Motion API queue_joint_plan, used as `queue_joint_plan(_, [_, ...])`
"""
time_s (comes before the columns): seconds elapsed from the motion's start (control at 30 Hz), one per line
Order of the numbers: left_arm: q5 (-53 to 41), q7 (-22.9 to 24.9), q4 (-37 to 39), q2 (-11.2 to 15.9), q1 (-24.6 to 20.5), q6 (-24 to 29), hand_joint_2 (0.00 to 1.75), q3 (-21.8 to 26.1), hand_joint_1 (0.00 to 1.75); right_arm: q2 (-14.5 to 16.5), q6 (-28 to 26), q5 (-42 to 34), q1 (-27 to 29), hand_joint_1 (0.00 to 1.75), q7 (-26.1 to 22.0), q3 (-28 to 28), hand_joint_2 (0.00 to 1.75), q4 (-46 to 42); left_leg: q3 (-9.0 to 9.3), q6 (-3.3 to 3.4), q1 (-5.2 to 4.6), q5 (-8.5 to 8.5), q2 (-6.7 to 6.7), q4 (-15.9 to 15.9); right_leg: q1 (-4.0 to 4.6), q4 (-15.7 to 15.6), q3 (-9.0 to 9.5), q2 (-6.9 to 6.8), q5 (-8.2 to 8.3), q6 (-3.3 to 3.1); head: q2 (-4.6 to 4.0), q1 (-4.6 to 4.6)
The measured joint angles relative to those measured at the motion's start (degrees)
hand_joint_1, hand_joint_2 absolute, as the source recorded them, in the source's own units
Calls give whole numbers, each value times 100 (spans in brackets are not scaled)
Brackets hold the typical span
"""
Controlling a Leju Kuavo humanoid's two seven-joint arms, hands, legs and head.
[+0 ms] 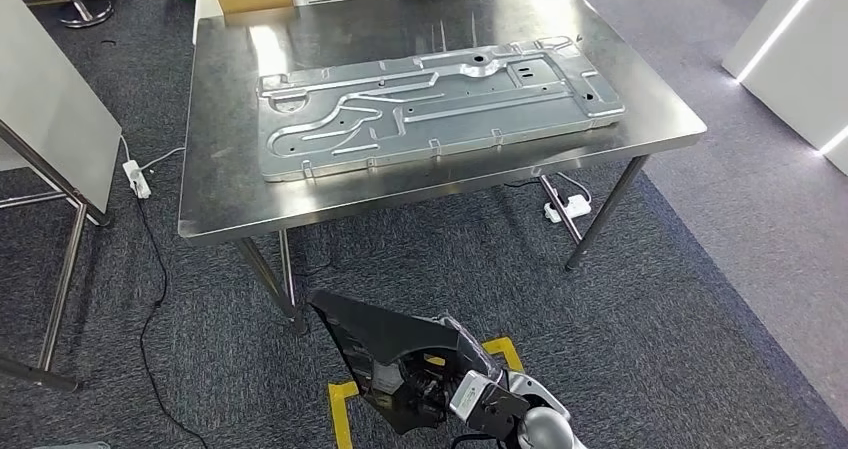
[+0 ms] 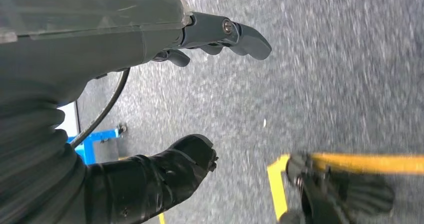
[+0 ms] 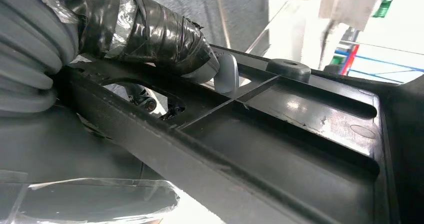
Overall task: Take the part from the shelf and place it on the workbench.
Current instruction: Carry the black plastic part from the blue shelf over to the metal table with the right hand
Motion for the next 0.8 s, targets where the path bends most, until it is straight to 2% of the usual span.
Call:
queue_joint_plan(0.03, [-1, 1, 0, -3, -2, -1, 175, 0, 0, 5, 38, -101, -13, 173, 11, -17, 175, -3, 10, -18, -7, -16, -12, 7, 14, -328, 149, 14, 109, -28, 0, 1])
queue_joint_plan(0.07, [-1, 3, 0, -7, -4, -2, 175, 0, 0, 13, 82, -226, -31, 173, 37, -42, 175, -9, 9, -42, -8, -24, -19, 9, 33, -533, 241, 27, 151, -51, 0, 0])
queue_joint_plan(0.13, [-2, 7, 0, -11, -7, -3, 175, 1, 0, 47, 168, -533, -83, 173, 115, -119, 175, -26, 0, -107, -10, -35, -28, -1, 63, -647, 280, 39, 122, -85, 0, 0])
queue_joint_plan(0.2, [-3, 8, 0, -10, -5, -8, 175, 2, 0, 100, 227, -782, -149, 173, 181, -219, 175, -52, 4, -171, -7, -73, -16, 20, 31, -712, 336, 39, 132, -131, 0, 0])
queue_joint_plan(0.23, [-5, 7, 0, -11, -6, -13, 175, 2, 0, 133, 243, -863, -197, 173, 200, -269, 175, -67, -39, -195, -5, -138, -2, 141, 13, -756, 382, 32, 135, -159, 0, -2])
queue_joint_plan(0.27, [-7, 5, 0, -11, -8, -21, 175, 2, 0, 165, 249, -926, -254, 173, 216, -319, 175, -82, -155, -217, 1, -252, 12, 388, -1, -790, 431, 23, 130, -187, 0, -4])
queue_joint_plan(0.33, [-11, 2, 0, -13, -9, -43, 175, 2, 0, 222, 245, -1012, -366, 173, 255, -421, 175, -96, -562, -254, 24, -524, 27, 1140, 15, -804, 491, 0, 86, -228, 0, -5])
queue_joint_plan(0.37, [-14, 2, 0, -13, -4, -54, 175, 2, 0, 242, 242, -1044, -410, 173, 279, -469, 175, -97, -765, -272, 34, -588, 29, 1458, 20, -800, 515, -7, 59, -236, 0, -5])
queue_joint_plan(0.4, [-16, 2, 0, -14, 7, -63, 175, 2, 0, 258, 240, -1069, -445, 173, 302, -515, 175, -97, -885, -287, 44, -545, 31, 1594, 22, -796, 545, -10, 28, -236, 0, -5])
queue_joint_plan(0.43, [-20, 3, 0, -14, 19, -70, 175, 2, 0, 273, 241, -1095, -482, 173, 321, -556, 175, -97, -893, -295, 55, -389, 34, 1503, 21, -790, 581, -10, -6, -229, 0, -6])
queue_joint_plan(0.5, [-29, 4, 0, -14, 34, -78, 175, 2, 0, 310, 242, -1155, -572, 173, 352, -631, 175, -96, -644, -294, 78, 80, 57, 802, 17, -774, 668, -8, -87, -197, 0, -4])
queue_joint_plan(0.53, [-38, 4, 0, -13, 29, -79, 175, 2, 0, 331, 244, -1190, -623, 173, 362, -667, 175, -95, -481, -280, 71, 217, 72, 429, 25, -761, 698, -6, -133, -166, 0, -4])
queue_joint_plan(0.57, [-46, 4, 0, -13, 18, -79, 175, 2, 0, 352, 246, -1229, -670, 173, 372, -702, 175, -95, -364, -251, 57, 273, 84, 173, 30, -761, 719, -7, -169, -131, 0, -2])
queue_joint_plan(0.6, [-54, 4, 0, -13, 9, -79, 175, 2, 0, 370, 251, -1266, -711, 173, 378, -732, 175, -95, -304, -213, 38, 249, 89, 51, 34, -756, 738, -9, -181, -93, 0, 0])
queue_joint_plan(0.7, [-61, 4, 0, -13, 11, -79, 175, 2, 0, 407, 259, -1331, -803, 173, 395, -796, 175, -95, -189, -76, 20, 174, 62, -44, 17, -653, 770, -9, -172, -4, 0, 2])
queue_joint_plan(0.73, [-60, 4, 0, -13, 17, -79, 175, 2, 0, 413, 262, -1343, -835, 173, 398, -812, 175, -95, -129, -32, 25, 152, 56, -66, 8, -507, 706, -4, -195, 16, 0, 4])
queue_joint_plan(0.8, [-60, 3, 0, -13, 15, -79, 175, 2, 0, 418, 272, -1364, -887, 173, 402, -838, 175, -95, -25, 31, 28, 96, 52, -90, -9, 70, 361, 10, -352, 47, 0, 8])
